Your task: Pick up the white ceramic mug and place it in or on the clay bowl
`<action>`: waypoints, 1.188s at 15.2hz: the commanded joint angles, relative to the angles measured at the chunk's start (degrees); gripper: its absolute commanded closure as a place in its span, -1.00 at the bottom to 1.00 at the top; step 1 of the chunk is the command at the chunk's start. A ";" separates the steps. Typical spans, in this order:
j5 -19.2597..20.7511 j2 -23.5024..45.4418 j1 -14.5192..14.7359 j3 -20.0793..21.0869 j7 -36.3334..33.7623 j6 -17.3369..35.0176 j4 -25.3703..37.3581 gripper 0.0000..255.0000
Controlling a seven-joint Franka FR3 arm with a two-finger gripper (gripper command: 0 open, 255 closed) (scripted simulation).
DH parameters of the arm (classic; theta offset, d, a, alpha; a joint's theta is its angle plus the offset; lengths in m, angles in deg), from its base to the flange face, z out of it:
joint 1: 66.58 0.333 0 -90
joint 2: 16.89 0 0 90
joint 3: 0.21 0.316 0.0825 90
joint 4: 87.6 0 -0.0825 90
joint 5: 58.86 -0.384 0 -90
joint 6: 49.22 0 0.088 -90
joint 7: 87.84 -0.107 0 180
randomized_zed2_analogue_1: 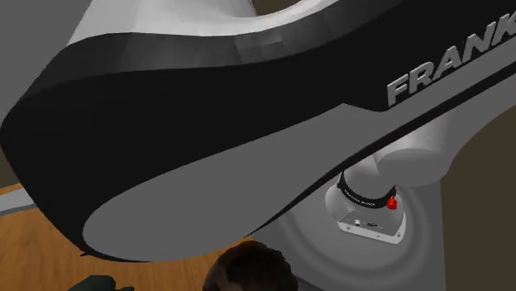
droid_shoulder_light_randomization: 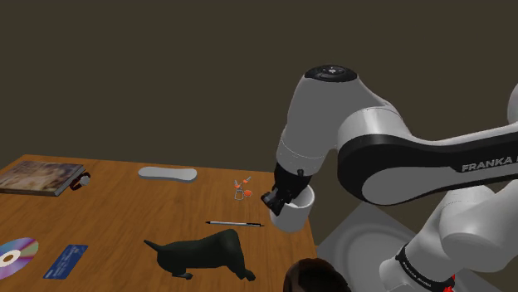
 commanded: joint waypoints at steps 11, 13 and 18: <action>0.24 -2.14 0.03 -2.28 0.79 -9.24 7.18 1.00; -1.34 -4.94 1.72 -1.75 -0.57 -10.73 6.18 1.00; -4.96 -11.08 5.90 -0.07 -4.68 -14.79 4.83 1.00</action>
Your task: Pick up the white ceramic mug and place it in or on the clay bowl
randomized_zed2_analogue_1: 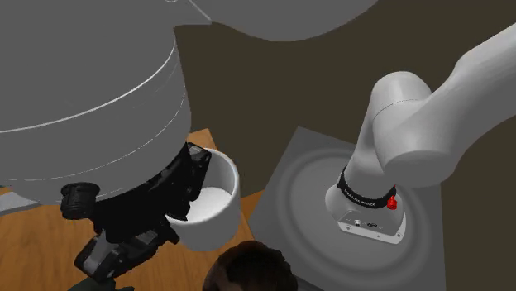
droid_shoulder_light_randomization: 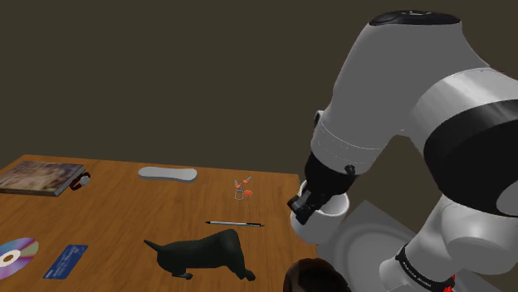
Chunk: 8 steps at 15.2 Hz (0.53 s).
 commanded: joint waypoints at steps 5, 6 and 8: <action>-3.63 -5.05 4.14 2.73 -5.31 -3.70 -0.45 1.00; -3.82 -5.07 4.21 2.98 -5.30 -2.97 -1.19 1.00; -4.19 -5.08 4.34 3.49 -5.29 -1.50 -2.64 1.00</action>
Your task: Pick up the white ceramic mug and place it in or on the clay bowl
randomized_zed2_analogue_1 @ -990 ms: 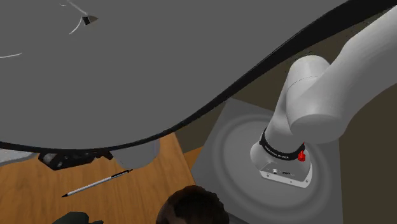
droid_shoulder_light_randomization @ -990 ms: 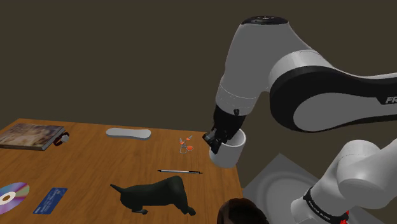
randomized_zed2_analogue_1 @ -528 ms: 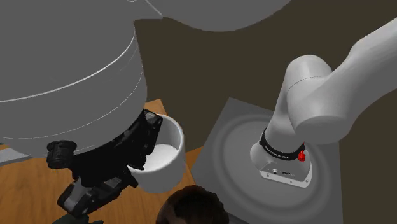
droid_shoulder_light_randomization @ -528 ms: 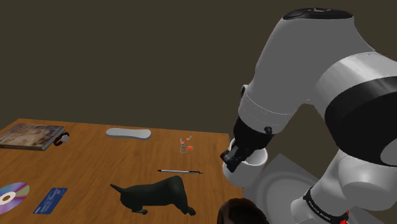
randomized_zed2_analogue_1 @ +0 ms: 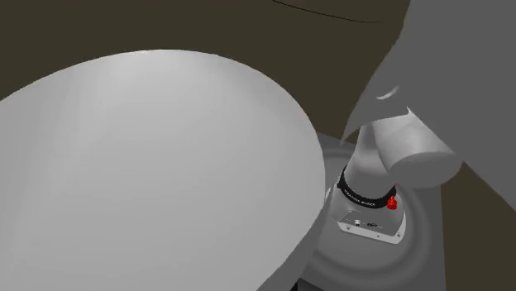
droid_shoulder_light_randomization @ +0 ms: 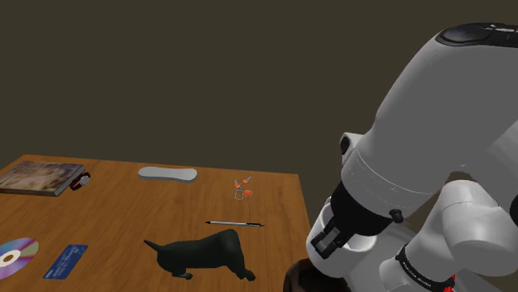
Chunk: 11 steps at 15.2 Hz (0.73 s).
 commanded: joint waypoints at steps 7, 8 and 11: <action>-1.63 0.33 0.50 2.42 -0.23 6.07 -5.57 1.00; -1.82 0.46 0.53 2.75 -0.25 6.85 -6.20 1.00; -2.37 0.94 0.56 3.78 -0.32 9.23 -8.04 1.00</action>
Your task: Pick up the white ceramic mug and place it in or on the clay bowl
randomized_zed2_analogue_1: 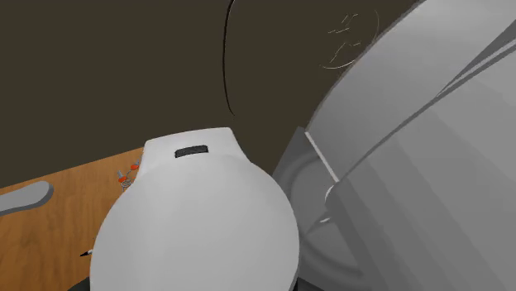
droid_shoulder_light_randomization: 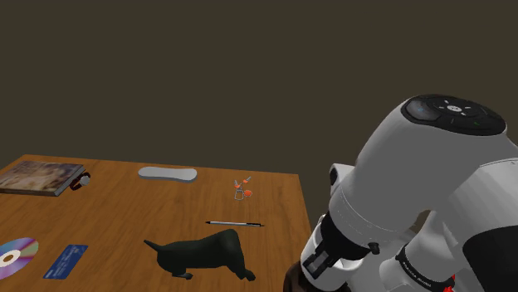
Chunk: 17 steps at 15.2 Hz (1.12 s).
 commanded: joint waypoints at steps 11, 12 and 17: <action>-0.64 0.85 -0.09 1.41 -0.16 3.03 -2.07 1.00; -0.64 0.85 -0.09 1.41 -0.16 3.03 -2.06 -1.00; -0.64 0.85 -0.09 1.41 -0.16 3.03 -2.06 -1.00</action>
